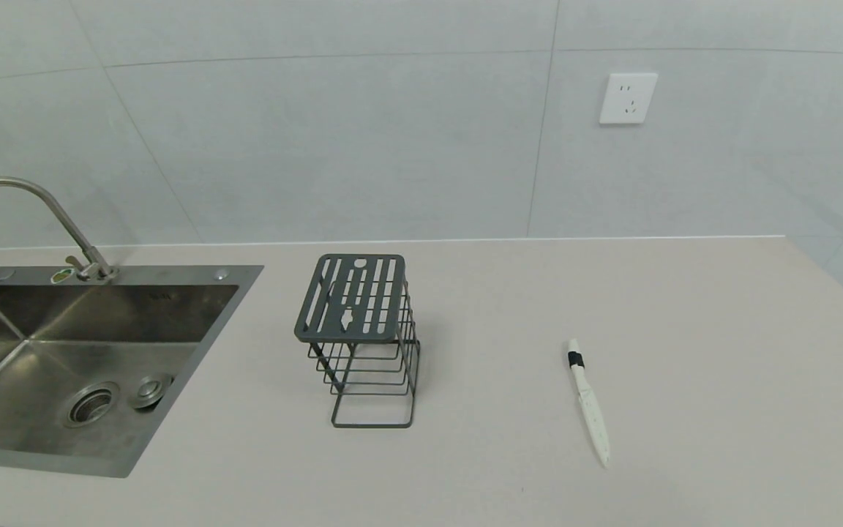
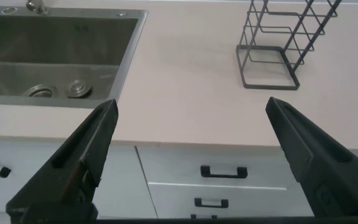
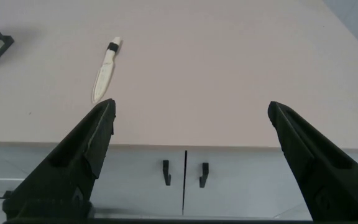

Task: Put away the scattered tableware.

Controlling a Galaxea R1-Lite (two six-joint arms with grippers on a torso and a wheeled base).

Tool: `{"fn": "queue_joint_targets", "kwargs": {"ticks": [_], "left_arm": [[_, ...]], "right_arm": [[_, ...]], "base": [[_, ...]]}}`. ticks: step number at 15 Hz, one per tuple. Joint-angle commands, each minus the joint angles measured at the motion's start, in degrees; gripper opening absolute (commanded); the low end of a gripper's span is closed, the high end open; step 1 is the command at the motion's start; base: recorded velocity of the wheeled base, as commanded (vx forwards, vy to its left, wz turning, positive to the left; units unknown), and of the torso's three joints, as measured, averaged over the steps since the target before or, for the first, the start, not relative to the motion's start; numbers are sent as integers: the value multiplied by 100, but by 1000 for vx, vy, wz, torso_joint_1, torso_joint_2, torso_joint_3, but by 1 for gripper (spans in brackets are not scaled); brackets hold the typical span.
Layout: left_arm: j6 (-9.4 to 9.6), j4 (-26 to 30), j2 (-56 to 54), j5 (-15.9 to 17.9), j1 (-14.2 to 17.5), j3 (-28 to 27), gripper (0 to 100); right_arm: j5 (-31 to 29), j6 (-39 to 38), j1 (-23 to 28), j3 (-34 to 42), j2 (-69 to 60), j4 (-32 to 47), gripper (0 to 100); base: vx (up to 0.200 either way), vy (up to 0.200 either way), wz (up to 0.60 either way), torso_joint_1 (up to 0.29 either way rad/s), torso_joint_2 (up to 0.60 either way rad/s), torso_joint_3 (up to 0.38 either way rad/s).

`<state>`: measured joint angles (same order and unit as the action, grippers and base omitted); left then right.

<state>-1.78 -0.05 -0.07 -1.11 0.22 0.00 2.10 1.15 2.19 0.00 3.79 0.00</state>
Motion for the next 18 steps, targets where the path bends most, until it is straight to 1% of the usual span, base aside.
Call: {"fn": "queue_joint_targets", "kwargs": {"ticks": [1,4,5,8,9,10,11,13,17,18], "left_arm": [[2,-4,7,-3,4,0,100],[-7,-4,7,-3,4,0,100],[-7,-4,7,-3,4,0,100],[2,-4,7,-3,4,0,100],[2,-4,7,-3,4,0,100],[11,-4,7,-3,4,0,100],[20,-4,7,-3,4,0,100],[11,-13,7,5,4,0,100],[20,-4,7,5,4,0,100],[20,-13,7,5,4,0,100]], "right_arm": [[1,0,0,0,8,0,100],[54,26,-26,0,-19,-70,100],[72,35,-193,0,-379,-79,100],[151,8,-202,-35,-370,-554,100],[221,8,-202,-264,-370,-782,100],[309,-9,-202,-606,-256,-826,100],[581,-9,-228,-870,16,-809,100],[1355,17,-228,-1046,851,-800,100],[2155,61,-255,-1063,2275,-800,100],[2216,132,-290,-1090,2636,-809,100]], "base": [[0,0,0,300,-41,242],[0,0,0,163,-20,129],[0,0,0,0,0,0],[0,0,0,0,0,0],[0,0,0,0,0,0],[0,0,0,0,0,0],[0,0,0,0,0,0],[0,0,0,0,0,0],[0,0,0,0,0,0],[0,0,0,0,0,0]]}}
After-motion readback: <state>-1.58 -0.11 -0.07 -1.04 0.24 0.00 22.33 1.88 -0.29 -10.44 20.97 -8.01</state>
